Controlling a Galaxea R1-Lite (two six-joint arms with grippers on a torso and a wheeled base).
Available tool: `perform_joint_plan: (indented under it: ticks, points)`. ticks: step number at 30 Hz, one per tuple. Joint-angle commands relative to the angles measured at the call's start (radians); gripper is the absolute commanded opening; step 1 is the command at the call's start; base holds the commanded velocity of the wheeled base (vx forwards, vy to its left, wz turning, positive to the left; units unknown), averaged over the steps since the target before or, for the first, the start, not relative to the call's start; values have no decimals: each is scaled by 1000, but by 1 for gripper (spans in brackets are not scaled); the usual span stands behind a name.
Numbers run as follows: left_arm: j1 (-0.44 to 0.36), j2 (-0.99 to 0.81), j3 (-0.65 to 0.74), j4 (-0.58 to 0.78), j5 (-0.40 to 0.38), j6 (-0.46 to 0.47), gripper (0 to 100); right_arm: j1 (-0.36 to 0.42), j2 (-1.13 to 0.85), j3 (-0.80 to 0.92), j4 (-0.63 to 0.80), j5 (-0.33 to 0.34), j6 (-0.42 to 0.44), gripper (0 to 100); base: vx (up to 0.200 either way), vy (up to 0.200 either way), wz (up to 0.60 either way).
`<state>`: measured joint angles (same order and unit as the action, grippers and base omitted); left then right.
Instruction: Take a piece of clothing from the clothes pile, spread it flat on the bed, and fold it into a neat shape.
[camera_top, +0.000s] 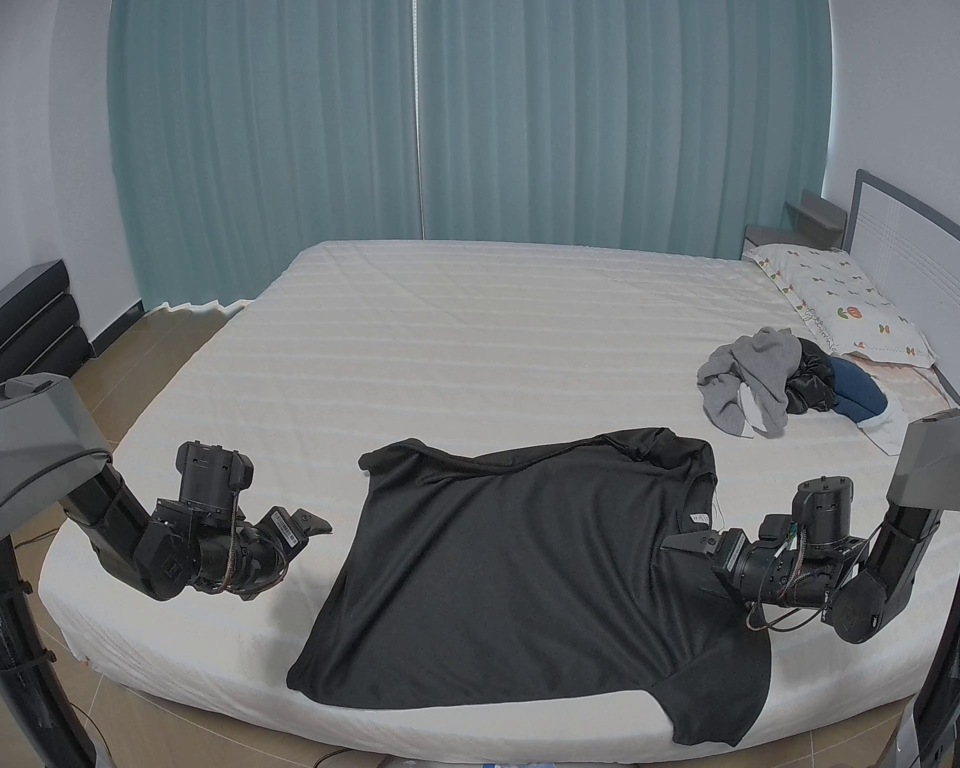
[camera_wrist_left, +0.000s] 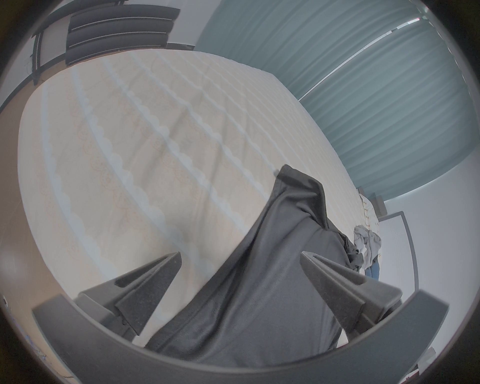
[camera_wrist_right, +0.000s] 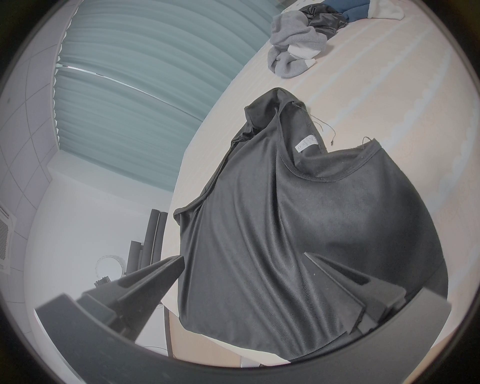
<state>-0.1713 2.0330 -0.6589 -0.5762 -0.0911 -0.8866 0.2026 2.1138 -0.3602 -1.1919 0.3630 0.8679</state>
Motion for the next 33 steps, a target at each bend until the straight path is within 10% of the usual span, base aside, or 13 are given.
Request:
perform_joint_plan:
  ticks: [1, 33]
  points:
    - [-2, 1, -5, -2, 1, 0, 100, 1, 8, 1, -2, -1, 13, 100, 0, 0, 0]
    - [24, 487, -785, 95, 1, 8, 100, -3, 11, 3, -74, 5, 186, 100, 0, 0, 0]
